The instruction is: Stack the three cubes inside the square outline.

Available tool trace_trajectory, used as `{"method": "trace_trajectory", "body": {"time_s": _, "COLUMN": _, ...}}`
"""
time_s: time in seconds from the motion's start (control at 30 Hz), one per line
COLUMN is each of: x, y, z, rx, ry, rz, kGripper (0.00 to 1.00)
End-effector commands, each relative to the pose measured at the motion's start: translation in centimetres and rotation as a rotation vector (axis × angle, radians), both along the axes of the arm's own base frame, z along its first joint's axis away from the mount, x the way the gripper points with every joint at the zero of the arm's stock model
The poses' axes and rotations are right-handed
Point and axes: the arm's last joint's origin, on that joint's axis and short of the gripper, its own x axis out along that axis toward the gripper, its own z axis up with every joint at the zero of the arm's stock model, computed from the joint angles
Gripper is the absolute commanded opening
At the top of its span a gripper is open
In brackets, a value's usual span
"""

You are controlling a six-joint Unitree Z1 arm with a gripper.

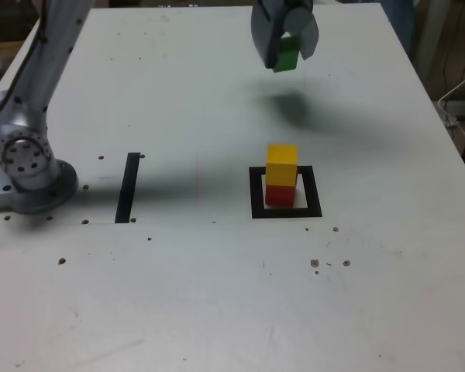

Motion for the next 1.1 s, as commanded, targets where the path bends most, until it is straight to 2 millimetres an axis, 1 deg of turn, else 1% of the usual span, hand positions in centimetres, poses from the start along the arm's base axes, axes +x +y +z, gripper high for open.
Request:
{"method": "trace_trajectory", "body": {"time_s": 0.0, "x": -0.4, "y": -2.9, "z": 2.0, "rx": 0.013, "ry": 0.008, "rz": -0.078, "kGripper": 0.00}}
{"method": "trace_trajectory", "body": {"time_s": 0.1, "x": -0.8, "y": -7.1, "z": 3.9, "rx": 0.020, "ry": 0.022, "rz": -0.190, "kGripper": 0.00}}
{"method": "trace_trajectory", "body": {"time_s": 0.2, "x": -1.5, "y": -11.0, "z": 5.1, "rx": -0.005, "ry": 0.024, "rz": -0.283, "kGripper": 0.00}}
{"method": "trace_trajectory", "body": {"time_s": 0.3, "x": -2.2, "y": -13.7, "z": 5.6, "rx": -0.075, "ry": 0.020, "rz": -0.338, "kGripper": 0.00}}
{"method": "trace_trajectory", "body": {"time_s": 0.33, "x": -2.4, "y": -14.3, "z": 5.7, "rx": -0.095, "ry": 0.020, "rz": -0.346, "kGripper": 0.00}}
{"method": "trace_trajectory", "body": {"time_s": 0.5, "x": -3.0, "y": -16.3, "z": 6.4, "rx": -0.135, "ry": 0.004, "rz": -0.372, "kGripper": 0.00}}
{"method": "trace_trajectory", "body": {"time_s": 0.7, "x": -3.2, "y": -17.7, "z": 7.1, "rx": -0.136, "ry": -0.021, "rz": -0.393, "kGripper": 0.00}}
{"method": "trace_trajectory", "body": {"time_s": 0.9, "x": -3.5, "y": -18.6, "z": 6.8, "rx": -0.142, "ry": -0.007, "rz": -0.383, "kGripper": 0.00}}
{"method": "trace_trajectory", "body": {"time_s": 1.07, "x": -4.2, "y": -19.2, "z": 6.0, "rx": -0.145, "ry": 0.016, "rz": -0.361, "kGripper": 0.00}}
